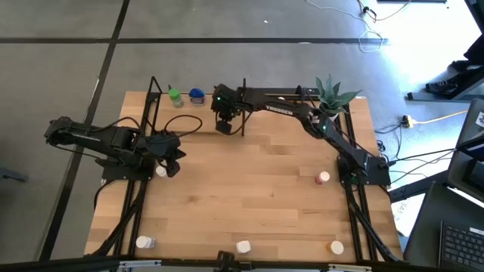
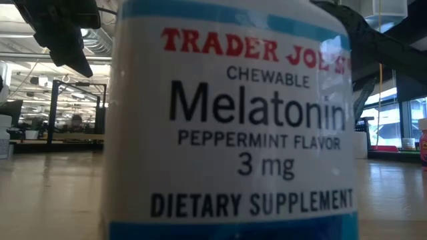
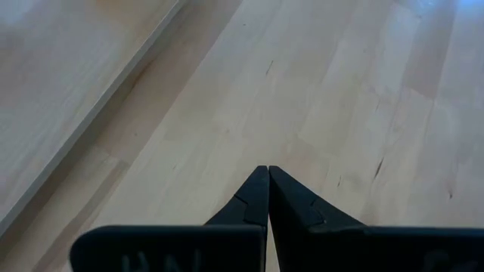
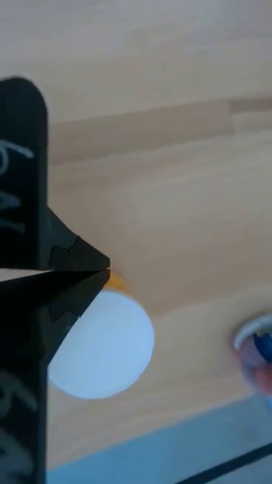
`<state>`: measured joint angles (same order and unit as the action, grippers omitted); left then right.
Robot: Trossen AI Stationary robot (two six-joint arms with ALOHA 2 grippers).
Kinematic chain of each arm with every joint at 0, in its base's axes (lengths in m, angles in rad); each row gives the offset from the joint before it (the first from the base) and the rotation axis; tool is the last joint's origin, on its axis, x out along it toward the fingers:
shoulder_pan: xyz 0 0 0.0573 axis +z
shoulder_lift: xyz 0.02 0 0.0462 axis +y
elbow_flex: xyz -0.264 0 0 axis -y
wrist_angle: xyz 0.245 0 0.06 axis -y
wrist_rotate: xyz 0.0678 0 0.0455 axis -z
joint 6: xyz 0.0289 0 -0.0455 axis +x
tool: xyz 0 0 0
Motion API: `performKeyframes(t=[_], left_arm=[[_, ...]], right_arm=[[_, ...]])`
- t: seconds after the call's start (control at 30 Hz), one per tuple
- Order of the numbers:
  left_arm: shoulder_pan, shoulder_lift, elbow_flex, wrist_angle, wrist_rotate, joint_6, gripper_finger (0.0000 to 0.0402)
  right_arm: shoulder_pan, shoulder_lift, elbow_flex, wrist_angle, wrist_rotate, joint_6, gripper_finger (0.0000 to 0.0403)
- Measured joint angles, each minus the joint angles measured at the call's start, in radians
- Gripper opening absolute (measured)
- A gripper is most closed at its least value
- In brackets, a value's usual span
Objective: Pick and place medicine bottles onto shelf by color
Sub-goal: Put the orange pill bottle on the shelf
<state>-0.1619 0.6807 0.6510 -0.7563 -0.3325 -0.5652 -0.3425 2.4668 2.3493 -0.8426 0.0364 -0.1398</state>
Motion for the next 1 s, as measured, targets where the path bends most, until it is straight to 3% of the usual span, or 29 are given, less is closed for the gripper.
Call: performKeyframes(t=[0.37,0.6,0.8,1.0], left_arm=[[0.0,0.0,0.0,0.0,0.0,0.0,0.0],[0.0,0.0,0.0,-0.017,0.0,0.0,0.0],[0.0,0.0,0.0,-0.019,0.0,0.0,0.0],[0.0,0.0,0.0,-0.019,-0.001,0.0,0.0]], right_arm=[[-0.04,0.0,0.0,0.038,0.059,-0.029,0.0],[-0.044,0.0,0.0,0.037,-0.012,-0.027,0.0],[-0.043,0.0,0.0,-0.044,-0.008,-0.014,0.0],[-0.044,0.001,0.0,0.013,0.01,-0.022,0.0]])
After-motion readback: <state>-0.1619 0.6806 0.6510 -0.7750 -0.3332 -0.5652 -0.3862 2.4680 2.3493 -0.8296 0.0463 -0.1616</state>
